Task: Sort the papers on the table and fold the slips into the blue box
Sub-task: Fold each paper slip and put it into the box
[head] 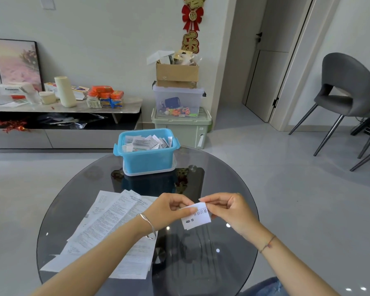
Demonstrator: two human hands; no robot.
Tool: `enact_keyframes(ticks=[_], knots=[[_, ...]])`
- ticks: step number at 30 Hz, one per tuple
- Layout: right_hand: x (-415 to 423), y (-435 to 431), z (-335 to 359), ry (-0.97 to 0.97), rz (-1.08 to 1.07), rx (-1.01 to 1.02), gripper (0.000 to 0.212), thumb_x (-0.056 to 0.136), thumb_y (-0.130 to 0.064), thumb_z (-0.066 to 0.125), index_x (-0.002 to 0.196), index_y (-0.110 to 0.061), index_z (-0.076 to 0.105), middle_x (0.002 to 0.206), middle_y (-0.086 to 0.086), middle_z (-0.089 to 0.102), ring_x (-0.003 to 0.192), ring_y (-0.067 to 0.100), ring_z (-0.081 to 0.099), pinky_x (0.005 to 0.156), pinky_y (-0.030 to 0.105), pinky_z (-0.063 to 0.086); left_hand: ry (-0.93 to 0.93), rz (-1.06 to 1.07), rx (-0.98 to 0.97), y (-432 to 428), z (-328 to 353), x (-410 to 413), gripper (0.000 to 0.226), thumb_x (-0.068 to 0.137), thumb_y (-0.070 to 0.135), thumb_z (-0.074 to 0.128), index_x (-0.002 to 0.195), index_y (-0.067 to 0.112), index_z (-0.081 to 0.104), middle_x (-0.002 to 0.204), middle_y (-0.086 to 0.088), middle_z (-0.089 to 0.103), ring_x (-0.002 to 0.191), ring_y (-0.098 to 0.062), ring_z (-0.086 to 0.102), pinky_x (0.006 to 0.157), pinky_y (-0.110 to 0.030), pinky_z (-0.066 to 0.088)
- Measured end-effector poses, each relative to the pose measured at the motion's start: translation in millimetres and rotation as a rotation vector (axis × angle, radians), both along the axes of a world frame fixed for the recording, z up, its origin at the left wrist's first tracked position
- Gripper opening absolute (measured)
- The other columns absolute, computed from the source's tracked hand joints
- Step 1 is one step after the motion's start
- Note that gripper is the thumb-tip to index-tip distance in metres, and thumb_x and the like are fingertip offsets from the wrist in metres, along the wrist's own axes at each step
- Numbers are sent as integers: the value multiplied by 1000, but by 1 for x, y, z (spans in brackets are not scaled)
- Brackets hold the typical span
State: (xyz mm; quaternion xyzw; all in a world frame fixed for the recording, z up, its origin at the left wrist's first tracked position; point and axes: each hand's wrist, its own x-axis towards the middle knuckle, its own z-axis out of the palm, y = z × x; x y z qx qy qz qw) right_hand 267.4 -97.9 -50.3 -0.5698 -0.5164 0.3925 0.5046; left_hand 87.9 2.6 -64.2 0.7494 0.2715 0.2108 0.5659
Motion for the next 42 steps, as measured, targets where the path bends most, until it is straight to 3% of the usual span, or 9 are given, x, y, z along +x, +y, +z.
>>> enact_keyframes(ticks=[5, 11, 18, 23, 29, 37, 42], knots=[[4, 1, -3, -105, -9, -2, 9, 85, -2, 67, 87, -6, 75, 82, 4, 75, 78, 18, 71, 70, 22, 54, 58, -21, 56, -1, 0, 5, 5, 83, 28, 69, 85, 27, 73, 83, 2, 74, 83, -13, 71, 70, -21, 54], [6, -3, -2, 61, 56, -174, 7, 87, -6, 66, 85, -7, 73, 85, 12, 74, 78, 19, 70, 71, 22, 55, 139, -141, 136, 2, 15, 5, 6, 83, 25, 71, 82, 30, 73, 73, 15, 71, 75, -4, 69, 67, -17, 52], [5, -4, 1, 71, 80, -147, 14, 90, -7, 62, 97, -5, 74, 93, 10, 74, 88, 19, 70, 82, 29, 56, 196, -116, 303, 12, 20, 4, 12, 82, 29, 72, 92, 24, 75, 82, 14, 70, 77, 0, 66, 68, -18, 54], [-3, 1, -6, 1, -33, -100, 8, 81, -9, 73, 87, -4, 75, 82, 9, 74, 75, 16, 70, 69, 21, 54, 196, -84, 365, 8, 17, 4, 17, 82, 31, 72, 92, 19, 76, 80, 8, 70, 70, 1, 61, 66, -13, 50], [-5, 5, -5, 3, -106, -35, 5, 82, -2, 70, 78, -4, 72, 73, 8, 73, 65, 11, 67, 64, 18, 53, 164, -11, 341, 8, 18, 5, 16, 82, 33, 71, 93, 23, 76, 82, 10, 73, 76, -1, 65, 71, -21, 56], [-16, 28, 0, -1, -130, -37, 5, 85, -6, 68, 82, -3, 71, 71, 7, 71, 63, 13, 66, 64, 23, 56, 99, 187, 254, 22, 21, -7, 9, 84, 22, 71, 91, 19, 76, 79, 13, 71, 75, 0, 67, 63, -12, 50], [-35, 70, 14, 22, -124, -41, 3, 85, -3, 68, 82, -4, 69, 71, 6, 71, 61, 18, 66, 61, 22, 56, 84, 262, 189, 48, 37, -29, 12, 89, 23, 64, 96, 21, 74, 86, 8, 72, 77, -11, 70, 71, -23, 57]])
